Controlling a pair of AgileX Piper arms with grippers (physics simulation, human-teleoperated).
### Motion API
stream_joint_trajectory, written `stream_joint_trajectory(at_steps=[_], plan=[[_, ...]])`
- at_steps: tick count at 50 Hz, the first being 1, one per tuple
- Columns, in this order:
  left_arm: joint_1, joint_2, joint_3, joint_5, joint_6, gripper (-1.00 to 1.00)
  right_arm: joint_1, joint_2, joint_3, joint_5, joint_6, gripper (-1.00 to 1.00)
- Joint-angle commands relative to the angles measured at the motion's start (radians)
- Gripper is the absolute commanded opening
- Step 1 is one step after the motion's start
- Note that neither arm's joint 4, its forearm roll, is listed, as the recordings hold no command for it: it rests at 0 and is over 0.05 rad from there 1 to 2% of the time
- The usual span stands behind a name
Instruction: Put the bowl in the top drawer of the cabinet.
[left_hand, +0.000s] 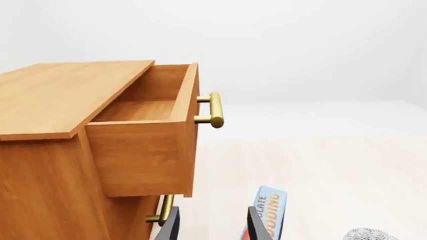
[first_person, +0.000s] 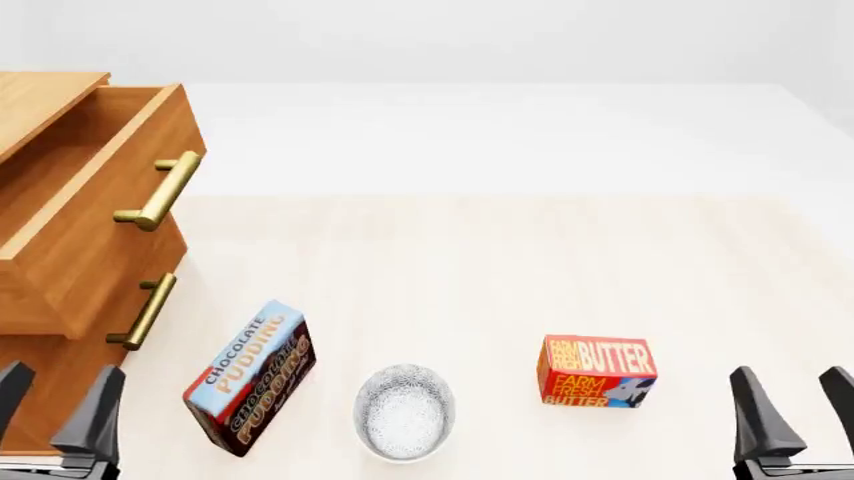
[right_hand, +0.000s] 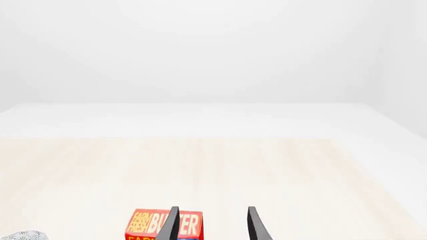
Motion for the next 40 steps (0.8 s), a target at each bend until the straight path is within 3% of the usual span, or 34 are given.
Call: stream_joint_trajectory(at_steps=[1,19,40], plan=[[-0.020,-0.002,-0.057,0.048,-0.002,1.00,0.000,0.000,0.000,0.000,0.000,1.00],[-0.035,-0.002,-0.213,0.135,0.063,1.00,0.000,0.000,0.000,0.000,0.000,1.00],[-0.078,-0.002,-0.427,0.276,0.204,1.00,0.000,0.001,0.000,0.000,0.000,1.00]])
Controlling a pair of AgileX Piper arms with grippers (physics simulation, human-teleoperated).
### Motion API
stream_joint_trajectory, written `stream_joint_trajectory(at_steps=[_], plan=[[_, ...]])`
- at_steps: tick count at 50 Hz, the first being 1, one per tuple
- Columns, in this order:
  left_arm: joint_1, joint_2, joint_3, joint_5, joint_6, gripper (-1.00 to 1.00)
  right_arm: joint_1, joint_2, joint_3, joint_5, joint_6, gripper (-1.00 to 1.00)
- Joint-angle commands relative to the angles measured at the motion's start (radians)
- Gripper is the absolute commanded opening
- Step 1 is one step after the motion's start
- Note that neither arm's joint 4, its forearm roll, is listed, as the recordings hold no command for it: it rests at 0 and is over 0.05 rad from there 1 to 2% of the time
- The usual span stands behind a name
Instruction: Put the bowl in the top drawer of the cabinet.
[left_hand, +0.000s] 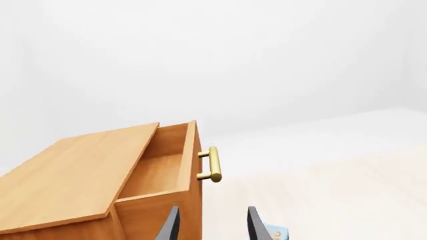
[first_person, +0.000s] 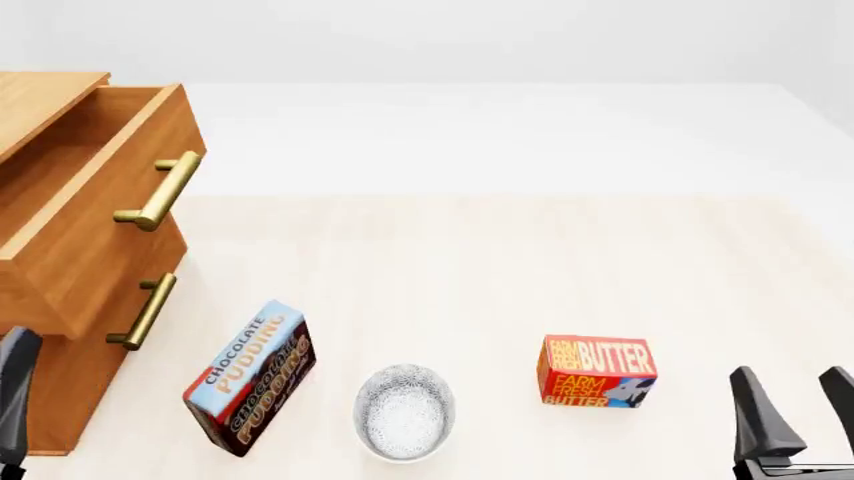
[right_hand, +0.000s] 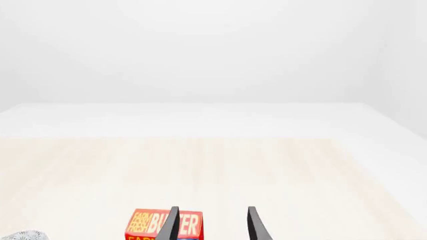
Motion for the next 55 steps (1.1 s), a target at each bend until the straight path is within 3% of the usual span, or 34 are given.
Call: stream_joint_trajectory(at_steps=[1,10,27,33,34,37,41,47,55], plan=[[-0.021,0.001,-0.106,0.073,0.067,1.00,0.000,0.000,0.000,0.000,0.000,1.00],[-0.033,0.015,-0.204,0.112,0.107,1.00,0.000,0.000,0.000,0.000,0.000,1.00],[-0.059,0.139,-0.313,0.073,0.152,1.00,0.000,0.001,0.000,0.000,0.000,1.00],[-0.064,0.209,-0.368,0.055,0.107,1.00,0.000,0.000,0.000,0.000,0.000,1.00],[-0.055,0.236,-0.401,0.060,0.042,1.00,0.000,0.000,0.000,0.000,0.000,1.00],[-0.044,0.261,-0.413,0.023,0.096,1.00,0.000,0.000,0.000,0.000,0.000,1.00],[-0.011,0.319,-0.458,0.035,0.024,1.00,0.000,0.000,0.000,0.000,0.000,1.00],[-0.001,0.392,-0.506,0.014,0.002,1.00,0.000,0.000,0.000,0.000,0.000,1.00],[0.008,0.469,-0.533,0.017,-0.104,1.00,0.000,0.000,0.000,0.000,0.000,1.00]])
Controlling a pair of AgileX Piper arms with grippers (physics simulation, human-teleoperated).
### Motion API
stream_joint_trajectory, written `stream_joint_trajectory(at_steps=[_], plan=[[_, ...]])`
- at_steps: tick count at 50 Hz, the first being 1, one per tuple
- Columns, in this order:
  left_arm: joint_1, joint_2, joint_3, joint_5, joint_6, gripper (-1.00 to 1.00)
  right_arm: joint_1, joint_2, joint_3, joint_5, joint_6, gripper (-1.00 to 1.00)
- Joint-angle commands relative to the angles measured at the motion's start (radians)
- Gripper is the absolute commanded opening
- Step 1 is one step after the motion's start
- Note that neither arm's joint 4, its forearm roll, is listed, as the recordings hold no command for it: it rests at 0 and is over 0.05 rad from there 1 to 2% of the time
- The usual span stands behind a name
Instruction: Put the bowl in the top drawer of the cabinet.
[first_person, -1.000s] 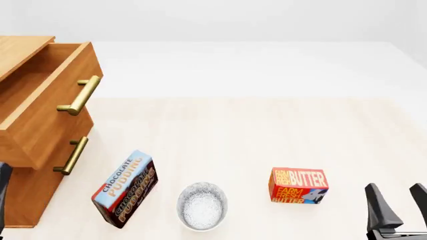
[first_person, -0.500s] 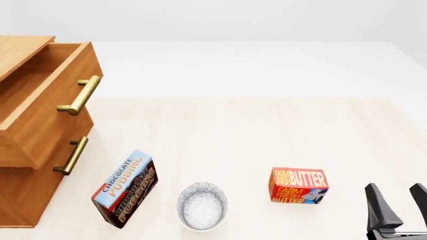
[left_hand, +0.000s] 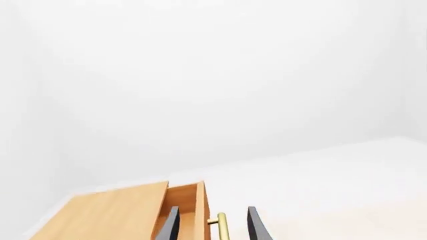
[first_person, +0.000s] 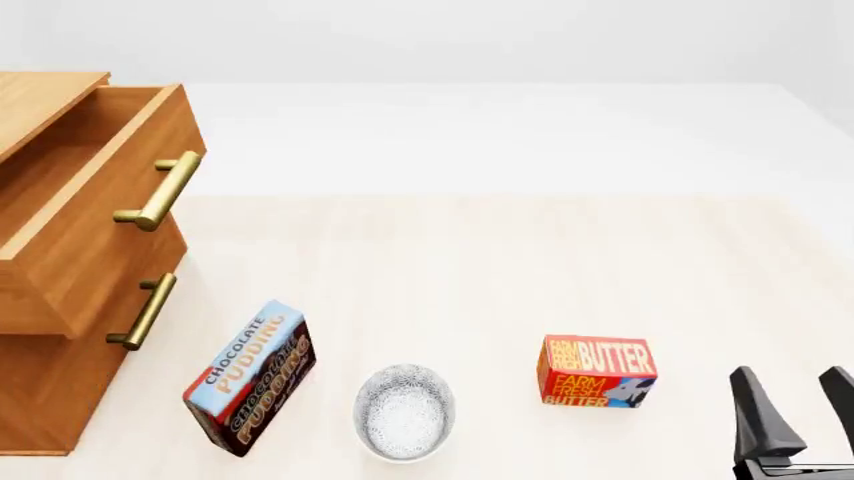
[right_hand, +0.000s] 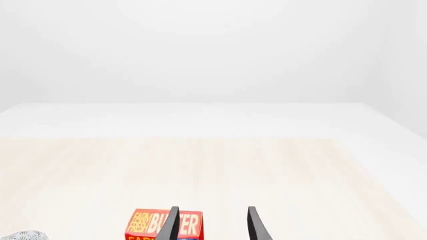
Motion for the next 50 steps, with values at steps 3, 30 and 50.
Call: stream_joint_trajectory(at_steps=[3,30,50], plan=[[0.027,0.132,-0.061,-0.009,-0.133,1.00,0.000,0.000,0.000,0.000,0.000,1.00],[0.118,0.335,-0.134,0.002,-0.343,1.00,0.000,0.000,0.000,0.000,0.000,1.00],[0.127,0.503,-0.203,-0.032,-0.400,1.00,0.000,0.000,0.000,0.000,0.000,1.00]])
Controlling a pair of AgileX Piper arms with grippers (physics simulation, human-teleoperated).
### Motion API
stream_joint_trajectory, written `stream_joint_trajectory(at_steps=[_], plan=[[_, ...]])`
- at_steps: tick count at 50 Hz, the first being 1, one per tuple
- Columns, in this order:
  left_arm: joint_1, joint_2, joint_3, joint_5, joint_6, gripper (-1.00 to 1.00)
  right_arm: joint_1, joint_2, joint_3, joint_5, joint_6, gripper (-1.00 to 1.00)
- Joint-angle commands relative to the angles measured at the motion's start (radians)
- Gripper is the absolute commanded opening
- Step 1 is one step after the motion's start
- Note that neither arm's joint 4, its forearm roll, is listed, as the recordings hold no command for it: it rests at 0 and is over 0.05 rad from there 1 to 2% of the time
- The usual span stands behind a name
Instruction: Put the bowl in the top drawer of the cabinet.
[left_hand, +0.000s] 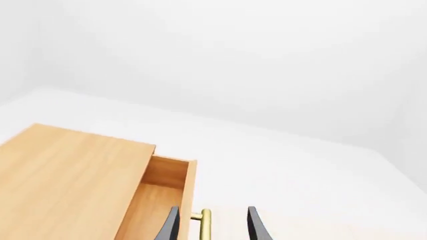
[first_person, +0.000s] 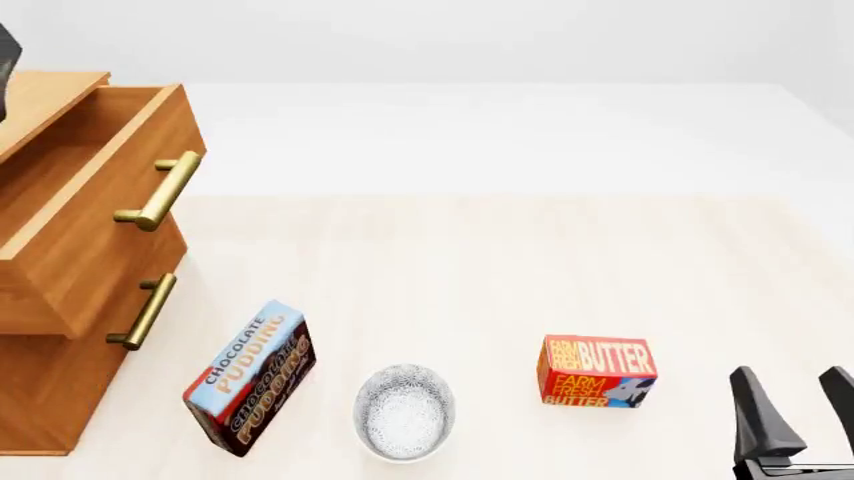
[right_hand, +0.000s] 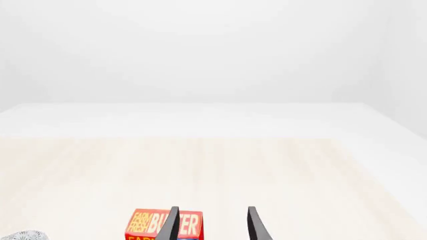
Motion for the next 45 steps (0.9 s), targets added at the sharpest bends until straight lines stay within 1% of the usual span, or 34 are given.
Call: stream_joint_trajectory(at_steps=[1,9,14,20,23,27,45], plan=[[0.010,0.092,-0.042,-0.016,-0.024,1.00,0.000,0.000,0.000,0.000,0.000,1.00],[0.034,0.159,-0.051,-0.041,-0.029,1.00,0.000,0.000,0.000,0.000,0.000,1.00],[0.052,0.177,-0.052,-0.046,-0.029,1.00,0.000,0.000,0.000,0.000,0.000,1.00],[0.059,0.188,-0.033,-0.054,-0.036,1.00,0.000,0.000,0.000,0.000,0.000,1.00],[0.066,0.190,-0.018,-0.057,-0.063,1.00,0.000,0.000,0.000,0.000,0.000,1.00],[0.074,0.192,0.007,-0.058,-0.081,1.00,0.000,0.000,0.000,0.000,0.000,1.00],[0.080,0.220,0.027,-0.065,-0.122,1.00,0.000,0.000,0.000,0.000,0.000,1.00]])
